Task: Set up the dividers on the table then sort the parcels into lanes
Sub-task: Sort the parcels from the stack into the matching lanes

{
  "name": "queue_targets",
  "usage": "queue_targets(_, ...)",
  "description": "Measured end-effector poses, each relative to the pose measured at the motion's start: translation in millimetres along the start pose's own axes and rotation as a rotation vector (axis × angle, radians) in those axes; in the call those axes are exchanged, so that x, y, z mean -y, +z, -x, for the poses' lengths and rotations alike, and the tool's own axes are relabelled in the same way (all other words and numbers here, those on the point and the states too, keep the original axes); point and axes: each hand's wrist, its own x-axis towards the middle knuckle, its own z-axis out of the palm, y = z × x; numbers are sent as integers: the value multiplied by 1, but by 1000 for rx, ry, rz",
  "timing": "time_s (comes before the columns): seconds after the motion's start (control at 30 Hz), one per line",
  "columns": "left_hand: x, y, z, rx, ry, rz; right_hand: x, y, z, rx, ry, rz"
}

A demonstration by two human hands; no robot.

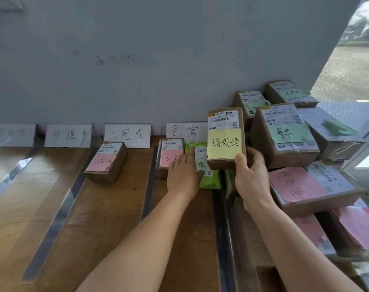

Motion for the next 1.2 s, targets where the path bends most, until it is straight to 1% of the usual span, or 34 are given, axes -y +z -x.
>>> queue_targets(0.1,1,-17,18,-64,48,173,5,1,7,2,-12,-7)
queue_targets(0.17,0,-30,34,-75,62,309,7,2,14,18,-12,-17)
queue_targets(0.23,-2,-44,51,-87,90,388,10,6,23,41,1,-22)
queue_targets(0.37,0,-71,81,-159,111,427,19,23,47,106,18,-58)
queue_targets(0.57,31,-108,115,-313,21,419,33,63,86,193,4,-70)
queue_targets(0.73,75,-140,141,-410,-47,440,43,106,127,300,-21,-48)
queue_targets(0.83,107,-165,159,-462,-78,463,51,138,156,333,-45,-22)
queue_targets(1.07,206,-223,203,-514,-65,412,67,226,238,385,-105,13)
queue_targets(1.2,264,-264,234,-529,-76,432,75,281,287,434,-126,32)
